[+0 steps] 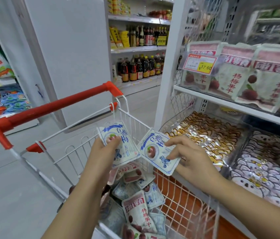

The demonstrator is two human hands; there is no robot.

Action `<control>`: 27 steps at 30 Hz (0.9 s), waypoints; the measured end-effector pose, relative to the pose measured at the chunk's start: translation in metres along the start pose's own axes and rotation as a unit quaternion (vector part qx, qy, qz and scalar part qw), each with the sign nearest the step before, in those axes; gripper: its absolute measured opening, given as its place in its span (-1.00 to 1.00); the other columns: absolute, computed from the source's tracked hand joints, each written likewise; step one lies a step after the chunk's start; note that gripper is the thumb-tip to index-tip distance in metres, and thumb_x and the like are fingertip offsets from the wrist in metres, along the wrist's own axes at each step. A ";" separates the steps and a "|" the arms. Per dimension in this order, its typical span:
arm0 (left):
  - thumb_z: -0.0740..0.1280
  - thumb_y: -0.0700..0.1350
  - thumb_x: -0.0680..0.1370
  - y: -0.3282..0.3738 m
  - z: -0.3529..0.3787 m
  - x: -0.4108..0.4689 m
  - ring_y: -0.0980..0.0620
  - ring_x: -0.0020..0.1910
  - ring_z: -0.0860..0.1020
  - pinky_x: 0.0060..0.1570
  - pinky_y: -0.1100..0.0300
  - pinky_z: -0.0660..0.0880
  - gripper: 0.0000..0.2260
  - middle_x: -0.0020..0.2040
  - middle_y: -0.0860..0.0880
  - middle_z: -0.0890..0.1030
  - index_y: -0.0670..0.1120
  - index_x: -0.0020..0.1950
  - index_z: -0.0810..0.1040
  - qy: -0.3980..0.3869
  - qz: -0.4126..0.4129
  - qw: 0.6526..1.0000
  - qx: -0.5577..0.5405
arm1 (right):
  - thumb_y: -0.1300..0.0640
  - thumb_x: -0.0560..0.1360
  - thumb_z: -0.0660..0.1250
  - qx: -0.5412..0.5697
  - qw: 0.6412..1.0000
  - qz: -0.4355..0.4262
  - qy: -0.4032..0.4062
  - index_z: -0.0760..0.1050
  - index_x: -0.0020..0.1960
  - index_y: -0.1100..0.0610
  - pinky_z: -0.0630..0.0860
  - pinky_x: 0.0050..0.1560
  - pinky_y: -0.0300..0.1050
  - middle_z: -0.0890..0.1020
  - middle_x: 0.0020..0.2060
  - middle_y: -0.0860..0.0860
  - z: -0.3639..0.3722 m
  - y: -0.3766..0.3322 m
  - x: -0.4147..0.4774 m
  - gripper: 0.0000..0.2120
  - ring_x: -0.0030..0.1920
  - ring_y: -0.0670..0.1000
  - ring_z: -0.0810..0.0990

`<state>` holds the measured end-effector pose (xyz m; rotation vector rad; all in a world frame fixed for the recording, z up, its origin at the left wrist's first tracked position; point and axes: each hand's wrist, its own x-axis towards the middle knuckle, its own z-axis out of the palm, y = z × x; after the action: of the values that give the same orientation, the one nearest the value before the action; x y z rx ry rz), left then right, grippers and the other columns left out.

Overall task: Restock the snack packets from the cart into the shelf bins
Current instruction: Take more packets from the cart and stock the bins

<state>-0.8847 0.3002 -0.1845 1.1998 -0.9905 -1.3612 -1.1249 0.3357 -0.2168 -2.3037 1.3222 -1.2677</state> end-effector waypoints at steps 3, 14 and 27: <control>0.29 -0.16 0.66 -0.001 0.000 -0.002 -0.06 -0.16 0.74 -0.24 0.09 0.61 -0.89 -0.07 -0.10 0.75 -0.11 0.16 0.54 -0.014 -0.007 0.999 0.030 | 0.36 0.37 0.54 -0.024 0.998 -0.028 0.056 0.51 -0.12 -0.07 0.53 -0.21 0.03 0.48 0.21 -0.26 -0.002 -0.002 -0.001 -0.63 -0.05 0.02 0.61; 0.10 0.03 0.71 0.006 0.010 -0.008 -0.20 0.06 0.70 -0.09 -0.07 0.67 -0.62 0.14 -0.25 0.68 -0.18 0.33 0.53 -0.166 -0.139 0.968 -0.129 | 0.45 0.31 0.50 -0.003 0.991 0.006 0.136 0.58 -0.14 -0.02 0.49 0.06 -0.27 0.50 0.12 -0.21 0.036 -0.030 0.013 -0.62 0.16 -0.24 0.51; 0.40 -0.18 0.58 0.005 0.001 0.003 0.07 -0.36 0.70 -0.42 0.11 0.65 -0.85 -0.25 -0.05 0.73 -0.18 0.13 0.62 0.032 -0.098 0.964 -0.244 | 0.25 0.55 0.34 0.177 0.877 0.445 -0.036 0.54 0.09 -0.02 0.54 0.23 0.01 0.60 0.17 0.03 0.058 0.022 0.028 -0.80 0.14 -0.05 0.57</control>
<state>-0.8844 0.2969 -0.1796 0.9718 -0.4534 -1.5942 -1.0879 0.2880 -0.2479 -1.2036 1.6439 -0.9546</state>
